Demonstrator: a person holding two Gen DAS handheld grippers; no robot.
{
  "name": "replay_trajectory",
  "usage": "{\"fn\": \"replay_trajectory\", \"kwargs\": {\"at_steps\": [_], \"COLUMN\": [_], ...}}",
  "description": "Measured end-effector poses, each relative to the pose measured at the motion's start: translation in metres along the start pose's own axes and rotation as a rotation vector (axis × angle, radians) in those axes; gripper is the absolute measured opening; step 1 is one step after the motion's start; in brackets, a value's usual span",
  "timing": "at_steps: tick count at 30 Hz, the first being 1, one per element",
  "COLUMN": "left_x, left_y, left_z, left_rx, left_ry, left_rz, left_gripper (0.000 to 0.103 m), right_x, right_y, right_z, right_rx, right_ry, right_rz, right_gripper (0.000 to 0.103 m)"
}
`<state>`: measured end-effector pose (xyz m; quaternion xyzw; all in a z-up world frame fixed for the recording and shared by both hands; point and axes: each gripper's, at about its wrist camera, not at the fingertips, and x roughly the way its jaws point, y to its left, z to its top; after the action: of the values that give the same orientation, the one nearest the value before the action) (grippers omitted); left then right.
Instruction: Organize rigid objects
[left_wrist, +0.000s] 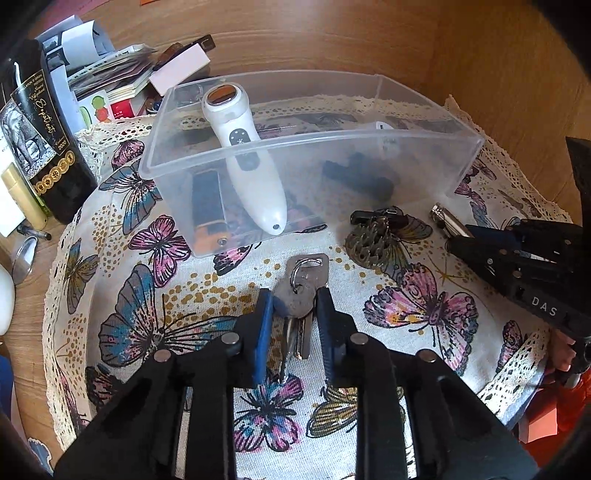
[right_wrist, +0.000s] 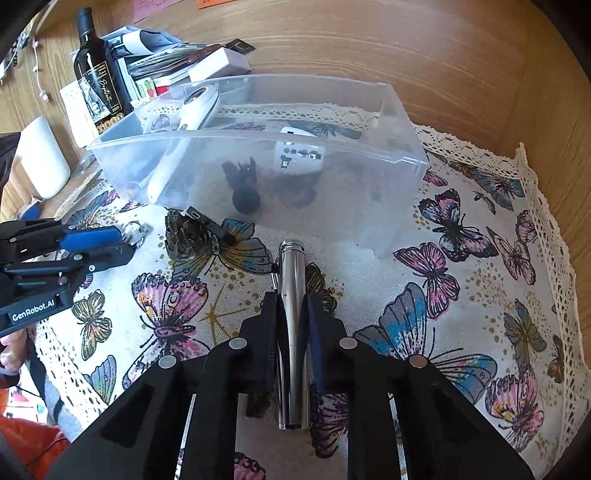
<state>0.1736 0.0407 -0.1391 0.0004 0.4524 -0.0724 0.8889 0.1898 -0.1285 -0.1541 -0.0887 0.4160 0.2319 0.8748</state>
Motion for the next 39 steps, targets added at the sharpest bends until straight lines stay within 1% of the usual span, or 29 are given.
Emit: {"fn": "replay_trajectory", "kwargs": {"at_steps": [7,8,9,12,14,16,19,20,21,22,23,24,25,26,29,31,33,34,36,37,38,39], "left_x": [-0.015,-0.018,-0.021,-0.030,-0.036,-0.042,-0.043,-0.043,-0.041,-0.037,-0.034,-0.031,-0.026,-0.023,-0.009,0.001,0.012,0.015,0.017,0.017,0.016,0.015], "left_y": [0.003,0.003,0.003,0.007,0.007,0.007,0.001,-0.002,-0.005,-0.009,-0.011,-0.013,-0.015,-0.017,-0.026,-0.032,-0.036,-0.037,-0.038,-0.037,-0.036,-0.034], "left_z": [-0.006,-0.006,-0.005,-0.003,-0.001,0.000,0.002,0.002,0.003,0.004,0.004,0.004,0.005,0.005,0.006,0.007,0.008,0.008,0.010,0.010,0.011,0.012], "left_rx": [-0.028,-0.034,-0.038,-0.060,-0.060,-0.048,-0.025,-0.015,-0.002,0.013,0.023,0.030,0.039,0.048,0.090,0.115,0.129,0.130,0.129,0.120,0.114,0.106], "left_ry": [-0.044,-0.055,-0.056,-0.082,-0.109,-0.118,-0.104,-0.103,-0.098,-0.089,-0.083,-0.074,-0.061,-0.050,-0.005,0.027,0.069,0.071,0.061,0.053,0.045,0.040], "left_rz": [0.015,0.012,0.020,-0.005,0.005,-0.001,-0.023,-0.016,-0.006,0.000,0.000,-0.004,-0.012,-0.018,-0.020,-0.033,-0.043,-0.040,-0.041,-0.042,-0.040,-0.036], "left_gripper": [0.022,0.014,0.000,0.000,0.000,0.000,0.004,0.007,0.014,0.027,0.034,0.049,0.058,0.060,0.062,0.069,0.072,0.074,0.074,0.064,0.059,0.046], "right_x": [-0.020,-0.025,-0.029,-0.041,-0.045,-0.049,-0.055,-0.056,-0.057,-0.059,-0.060,-0.061,-0.062,-0.063,-0.065,-0.065,-0.065,-0.065,-0.065,-0.065,-0.065,-0.065], "right_y": [-0.003,-0.003,-0.004,-0.006,-0.007,-0.008,-0.008,-0.008,-0.007,-0.009,-0.009,-0.009,-0.009,-0.009,-0.011,-0.012,-0.013,-0.014,-0.015,-0.015,-0.015,-0.015], "right_z": [-0.001,0.000,0.001,0.006,0.010,0.012,0.014,0.014,0.013,0.012,0.012,0.011,0.011,0.010,0.008,0.008,0.007,0.007,0.007,0.007,0.007,0.007], "right_rx": [0.026,0.030,0.033,0.044,0.051,0.054,0.065,0.068,0.070,0.071,0.074,0.073,0.072,0.071,0.073,0.076,0.080,0.082,0.086,0.087,0.089,0.090], "right_ry": [-0.055,-0.071,-0.082,-0.121,-0.141,-0.157,-0.176,-0.180,-0.183,-0.185,-0.187,-0.188,-0.190,-0.192,-0.194,-0.195,-0.195,-0.195,-0.197,-0.198,-0.199,-0.200], "right_rz": [0.003,0.000,-0.002,-0.006,-0.009,-0.012,-0.002,0.000,0.001,0.003,0.005,0.005,0.004,0.003,0.005,0.006,0.007,0.007,0.008,0.008,0.009,0.010], "right_gripper": [0.014,0.014,0.014,0.014,0.014,0.014,0.014,0.014,0.014,0.014,0.014,0.014,0.014,0.014,0.014,0.014,0.014,0.014,0.014,0.014,0.014,0.014]}}
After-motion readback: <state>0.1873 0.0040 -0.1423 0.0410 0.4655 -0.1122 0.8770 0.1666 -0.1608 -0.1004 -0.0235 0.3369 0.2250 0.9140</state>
